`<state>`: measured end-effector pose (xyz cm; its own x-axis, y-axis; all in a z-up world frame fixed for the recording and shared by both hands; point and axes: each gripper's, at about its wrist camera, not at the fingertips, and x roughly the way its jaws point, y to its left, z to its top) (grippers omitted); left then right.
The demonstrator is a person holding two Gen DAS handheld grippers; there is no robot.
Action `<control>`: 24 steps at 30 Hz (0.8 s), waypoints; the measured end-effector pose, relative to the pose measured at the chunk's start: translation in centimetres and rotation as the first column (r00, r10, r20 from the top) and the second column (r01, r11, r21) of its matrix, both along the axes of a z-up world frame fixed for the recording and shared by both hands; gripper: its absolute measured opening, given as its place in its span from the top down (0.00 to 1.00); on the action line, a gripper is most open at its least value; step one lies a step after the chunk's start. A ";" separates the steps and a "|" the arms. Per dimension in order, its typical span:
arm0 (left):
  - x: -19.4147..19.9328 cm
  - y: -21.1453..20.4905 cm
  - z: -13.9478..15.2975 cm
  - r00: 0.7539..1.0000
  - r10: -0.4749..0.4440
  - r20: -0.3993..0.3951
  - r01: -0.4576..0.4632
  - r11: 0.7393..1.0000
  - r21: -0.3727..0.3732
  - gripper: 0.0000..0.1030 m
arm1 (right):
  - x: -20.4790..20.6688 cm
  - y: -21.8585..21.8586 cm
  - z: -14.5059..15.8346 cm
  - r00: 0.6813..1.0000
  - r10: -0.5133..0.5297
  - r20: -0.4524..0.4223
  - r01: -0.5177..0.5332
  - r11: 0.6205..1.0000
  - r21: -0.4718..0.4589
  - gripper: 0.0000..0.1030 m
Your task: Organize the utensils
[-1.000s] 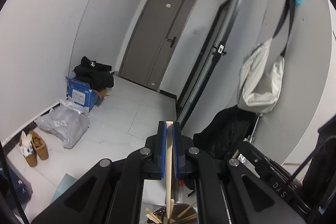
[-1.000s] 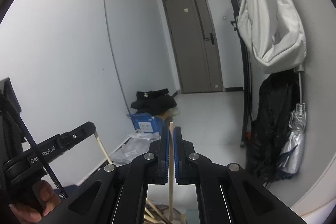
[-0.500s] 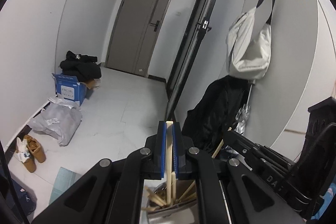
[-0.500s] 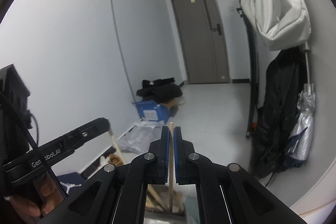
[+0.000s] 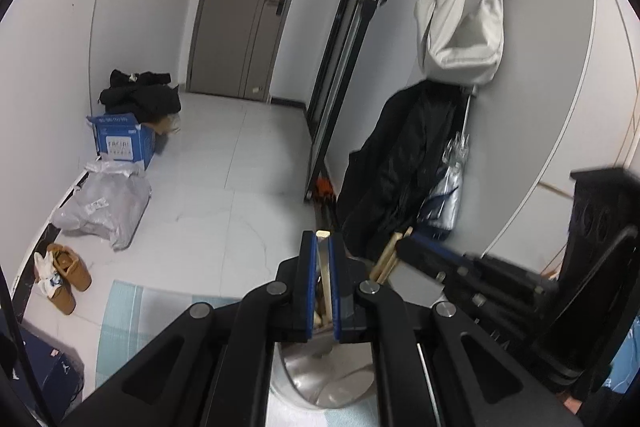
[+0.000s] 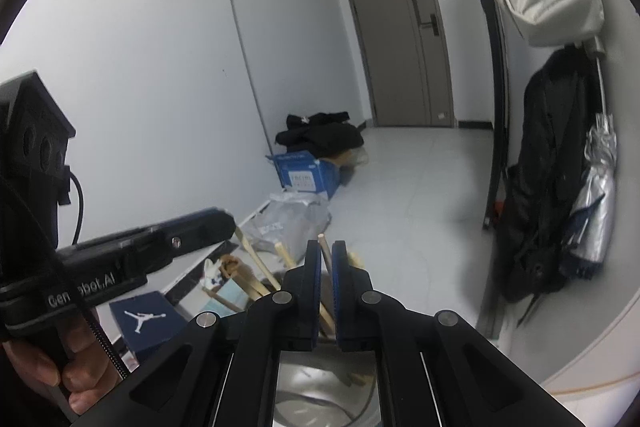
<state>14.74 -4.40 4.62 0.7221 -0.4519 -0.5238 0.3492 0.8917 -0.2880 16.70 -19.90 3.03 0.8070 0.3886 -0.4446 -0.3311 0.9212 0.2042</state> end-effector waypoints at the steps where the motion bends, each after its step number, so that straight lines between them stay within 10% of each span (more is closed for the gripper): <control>1: -0.1 0.0 -0.1 1.000 -0.004 -0.005 0.004 1.000 0.000 0.97 | 0.0 -0.1 0.0 1.000 -0.003 -0.002 0.003 1.000 0.004 0.95; 9: -1.0 0.4 0.8 1.000 -0.010 -0.025 0.011 1.000 0.015 0.95 | -0.2 0.1 -1.6 0.994 0.010 -0.108 -0.009 1.000 0.006 0.96; 19: -3.4 1.8 2.7 0.997 0.081 0.010 -0.081 0.996 0.034 0.48 | -4.2 -2.0 0.0 0.994 -0.068 -0.087 0.072 0.996 0.052 0.92; 24: -5.8 2.4 4.6 0.987 0.146 0.071 -0.149 0.988 0.037 0.25 | -7.0 -2.7 1.9 0.994 -0.099 -0.038 0.102 0.991 0.084 0.66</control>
<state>8.92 -1.99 9.21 0.8136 -0.3163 -0.4879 0.2302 0.9458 -0.2293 9.72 -22.56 4.96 0.8290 0.3444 -0.4405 -0.2298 0.9280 0.2931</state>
